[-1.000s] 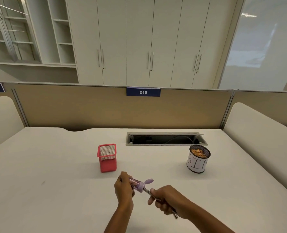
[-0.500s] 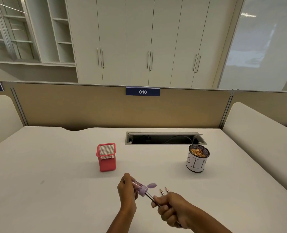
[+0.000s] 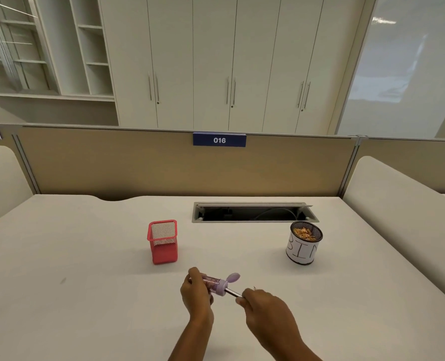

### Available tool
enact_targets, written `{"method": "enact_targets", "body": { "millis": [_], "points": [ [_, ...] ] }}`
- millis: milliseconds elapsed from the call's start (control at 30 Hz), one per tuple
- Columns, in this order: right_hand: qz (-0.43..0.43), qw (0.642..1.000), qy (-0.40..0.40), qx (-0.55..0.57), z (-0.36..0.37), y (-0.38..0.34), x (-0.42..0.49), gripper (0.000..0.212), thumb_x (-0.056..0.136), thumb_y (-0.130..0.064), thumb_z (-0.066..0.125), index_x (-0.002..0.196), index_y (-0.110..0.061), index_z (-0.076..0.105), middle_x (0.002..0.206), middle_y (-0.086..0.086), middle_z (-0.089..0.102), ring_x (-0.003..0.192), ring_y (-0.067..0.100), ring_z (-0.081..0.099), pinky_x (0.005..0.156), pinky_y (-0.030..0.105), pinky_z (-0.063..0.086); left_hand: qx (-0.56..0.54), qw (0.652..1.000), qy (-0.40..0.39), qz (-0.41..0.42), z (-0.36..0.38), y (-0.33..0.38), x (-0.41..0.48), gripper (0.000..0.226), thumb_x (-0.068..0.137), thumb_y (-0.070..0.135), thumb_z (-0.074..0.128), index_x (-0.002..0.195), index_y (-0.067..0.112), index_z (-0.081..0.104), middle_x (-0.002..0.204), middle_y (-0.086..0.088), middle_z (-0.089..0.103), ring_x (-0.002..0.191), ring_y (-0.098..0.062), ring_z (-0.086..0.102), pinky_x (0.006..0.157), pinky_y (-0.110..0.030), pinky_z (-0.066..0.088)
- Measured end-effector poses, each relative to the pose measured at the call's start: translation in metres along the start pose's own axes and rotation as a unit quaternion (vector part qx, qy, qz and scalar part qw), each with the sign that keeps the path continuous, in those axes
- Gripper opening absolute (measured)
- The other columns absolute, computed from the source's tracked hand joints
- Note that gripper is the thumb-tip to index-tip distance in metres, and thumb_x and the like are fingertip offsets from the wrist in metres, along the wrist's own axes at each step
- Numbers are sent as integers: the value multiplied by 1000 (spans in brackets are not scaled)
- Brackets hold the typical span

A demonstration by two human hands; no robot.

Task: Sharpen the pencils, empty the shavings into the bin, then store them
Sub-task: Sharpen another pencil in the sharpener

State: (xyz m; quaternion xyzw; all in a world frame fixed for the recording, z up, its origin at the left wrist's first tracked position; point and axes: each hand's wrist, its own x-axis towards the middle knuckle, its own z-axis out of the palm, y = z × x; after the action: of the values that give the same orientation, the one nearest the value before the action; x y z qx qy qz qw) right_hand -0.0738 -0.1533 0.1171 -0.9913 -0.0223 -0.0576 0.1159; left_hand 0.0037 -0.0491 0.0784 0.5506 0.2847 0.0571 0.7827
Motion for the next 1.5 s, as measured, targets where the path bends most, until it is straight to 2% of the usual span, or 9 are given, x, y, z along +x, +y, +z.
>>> {"method": "enact_targets", "body": {
  "millis": [100,267,533,667,800,1033,1233,1400,1500],
  "points": [
    [171,913,-145,340,0,9,8,38,92,-30,50,56,-19,48,49,-5,42,46,12,41,45,22,26,1,1000,-22,21,1,0,-1,35,94,20,39,61,8,45,59,-9,44,50,-19,38,47,-21,30],
    [324,580,-363,653,-5,26,12,49,95,-29,45,48,-14,51,36,-8,24,26,4,19,27,12,13,5,998,-56,37,2,3,-3,36,93,18,39,59,9,44,54,-5,40,47,-17,38,44,-17,30],
    [40,990,-7,136,5,13,0,15,86,-37,59,90,-24,57,82,-4,60,68,10,51,57,19,30,-2,999,20,36,7,-5,-4,40,95,26,37,62,8,48,60,-9,49,52,-21,43,46,-23,33],
    [-26,995,71,-59,5,9,-3,29,48,-29,91,59,-21,66,50,-4,60,41,9,55,37,19,25,-12,999,17,31,8,-3,-6,39,96,26,37,63,9,48,62,-9,50,52,-21,43,47,-24,34],
    [60,980,-46,184,-2,2,3,26,95,-25,45,76,-21,62,68,-4,59,64,12,49,56,25,30,-22,998,-28,55,4,4,-4,40,97,26,36,62,9,47,59,-9,47,52,-19,43,49,-22,34],
    [291,625,-349,635,-17,18,17,35,97,-21,39,66,-11,52,38,-8,32,27,2,22,27,10,16,-37,997,-66,30,-2,5,2,42,97,28,35,61,9,46,58,-7,41,52,-20,41,53,-24,33],
    [105,942,-134,289,-7,2,14,20,87,-40,55,90,-20,54,69,-6,54,58,8,48,53,19,34,-18,1000,-21,9,-1,-4,3,39,95,25,35,61,8,46,58,-9,44,51,-20,38,49,-22,30],
    [-41,998,-2,-51,-2,-6,4,38,35,-39,92,53,-18,66,47,-1,60,37,6,54,35,18,30,-23,1000,-10,-5,2,-7,0,36,94,22,36,63,7,47,60,-9,47,51,-20,39,49,-22,30],
    [-23,999,-40,-14,2,-6,7,20,80,-32,68,85,-13,69,82,9,71,69,18,65,55,24,27,-4,1000,-25,6,0,-10,0,37,94,22,36,63,7,47,59,-10,47,51,-20,40,48,-22,31]
  ]
}}
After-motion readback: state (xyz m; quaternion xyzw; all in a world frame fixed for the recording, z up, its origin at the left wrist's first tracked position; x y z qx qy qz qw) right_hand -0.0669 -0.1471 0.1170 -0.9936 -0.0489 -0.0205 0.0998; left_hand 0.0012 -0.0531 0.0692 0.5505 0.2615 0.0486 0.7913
